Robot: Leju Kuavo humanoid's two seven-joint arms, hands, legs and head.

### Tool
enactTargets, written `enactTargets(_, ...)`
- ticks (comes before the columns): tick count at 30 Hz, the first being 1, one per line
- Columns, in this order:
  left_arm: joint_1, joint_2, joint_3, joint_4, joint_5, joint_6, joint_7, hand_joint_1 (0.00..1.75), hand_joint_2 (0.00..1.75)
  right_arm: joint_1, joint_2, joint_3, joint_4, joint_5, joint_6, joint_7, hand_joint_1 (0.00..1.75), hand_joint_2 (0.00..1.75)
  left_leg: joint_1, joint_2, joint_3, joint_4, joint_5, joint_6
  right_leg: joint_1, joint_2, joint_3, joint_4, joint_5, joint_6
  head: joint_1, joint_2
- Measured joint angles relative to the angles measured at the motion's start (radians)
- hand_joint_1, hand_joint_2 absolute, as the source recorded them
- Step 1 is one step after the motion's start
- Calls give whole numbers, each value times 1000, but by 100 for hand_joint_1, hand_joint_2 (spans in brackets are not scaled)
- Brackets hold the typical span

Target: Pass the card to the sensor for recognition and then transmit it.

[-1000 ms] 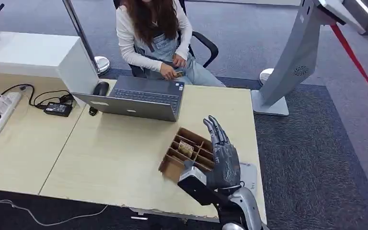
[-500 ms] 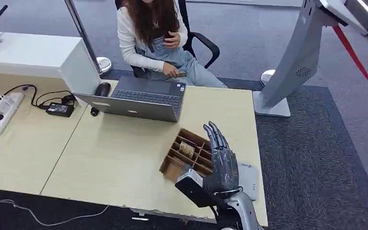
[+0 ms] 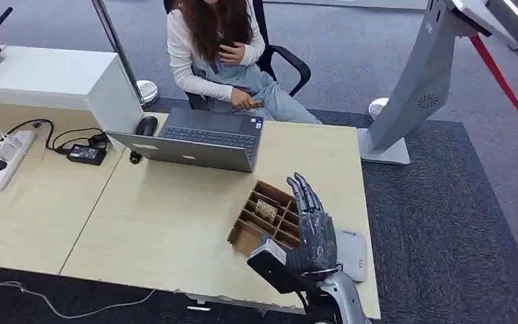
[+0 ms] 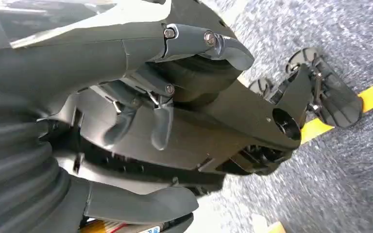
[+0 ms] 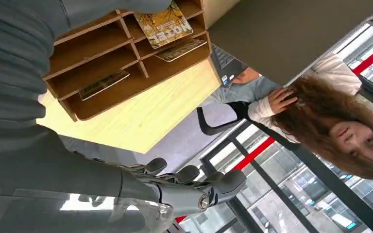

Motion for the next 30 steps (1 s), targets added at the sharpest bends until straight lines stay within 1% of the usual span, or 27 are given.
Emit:
enactTargets(3,0,0,0,0,0,0,0,0,175,0,0,0,0,0,0,0,0,175,0,0,0,0,0,0,0,0,0,0,0,0,0,0)
enactTargets(4,0,0,-34,0,1,3,8,0,175,0,0,1,0,2,0,2,0,175,0,0,0,0,0,0,0,0,0,0,0,0,0,0)
enactTargets(5,0,0,-42,0,3,5,9,0,175,0,0,1,0,2,1,3,0,175,0,0,0,0,0,0,0,0,0,0,0,0,0,0)
enactTargets(6,0,0,-96,-1,40,11,8,0,175,0,0,2,0,1,0,7,0,175,-1,0,0,0,0,0,-1,0,0,0,0,0,0,0)
enactTargets(7,-1,0,-156,5,58,2,7,0,175,0,0,4,0,1,0,7,0,175,-1,0,0,0,0,1,-1,0,0,0,0,0,0,0)
enactTargets(9,-1,0,-179,6,58,-1,7,0,175,0,0,4,0,1,0,6,0,175,-1,0,0,0,0,1,-1,0,0,0,0,0,0,0)
enactTargets(10,-1,0,-189,6,49,-13,7,0,175,0,0,5,0,1,1,6,0,175,-1,0,0,0,0,1,-1,0,0,0,0,0,0,0)
enactTargets(11,-1,-1,-212,7,-3,-39,15,0,0,0,0,5,0,-1,2,2,0,175,-1,-1,0,0,0,1,-1,0,0,0,0,0,0,0)
enactTargets(12,3,-4,-231,10,-80,-91,17,0,0,-1,0,5,0,-2,6,-2,0,175,-1,-1,0,0,0,1,-1,0,0,0,0,0,0,0)
enactTargets(13,6,-5,-271,12,-184,-169,15,0,0,-2,2,5,0,-5,11,-6,0,175,0,0,0,0,0,1,0,0,0,0,0,0,0,0)
enactTargets(14,5,-5,-319,11,-298,-268,12,0,0,-4,3,5,0,-8,16,-11,0,175,1,2,-1,0,0,1,1,0,-1,0,0,0,0,0)
enactTargets(15,3,-3,-363,8,-414,-339,6,0,0,-10,6,6,2,-10,22,-16,0,175,2,3,-1,0,0,1,2,0,-1,0,0,0,1,0)
enactTargets(16,-1,-2,-407,6,-551,-389,-1,0,0,-16,12,7,5,-13,26,-20,0,175,3,5,-2,0,0,1,3,1,-1,0,1,0,1,0)
enactTargets(19,-4,6,-522,14,-903,-465,-3,0,0,-30,25,10,19,-25,31,-43,0,175,4,7,-2,0,0,1,4,4,-2,0,2,0,1,0)
enactTargets(21,-2,12,-579,15,-1027,-498,6,0,0,-37,30,15,26,-31,30,-55,0,175,4,7,-2,1,0,1,4,4,-3,0,2,0,1,0)
enactTargets(24,-1,22,-657,23,-1117,-538,21,0,0,-48,37,20,40,-35,27,-67,0,175,6,7,-2,1,1,1,6,4,-3,0,2,0,1,0)
enactTargets(27,-1,29,-718,24,-1143,-555,28,0,0,-55,41,21,52,-34,26,-72,0,175,7,7,-3,1,1,1,7,4,-3,0,2,-1,1,0)
enactTargets(30,-1,32,-761,24,-1147,-558,29,0,0,-60,47,23,64,-34,26,-75,0,175,7,7,-3,1,1,0,7,4,-3,0,2,-1,1,0)
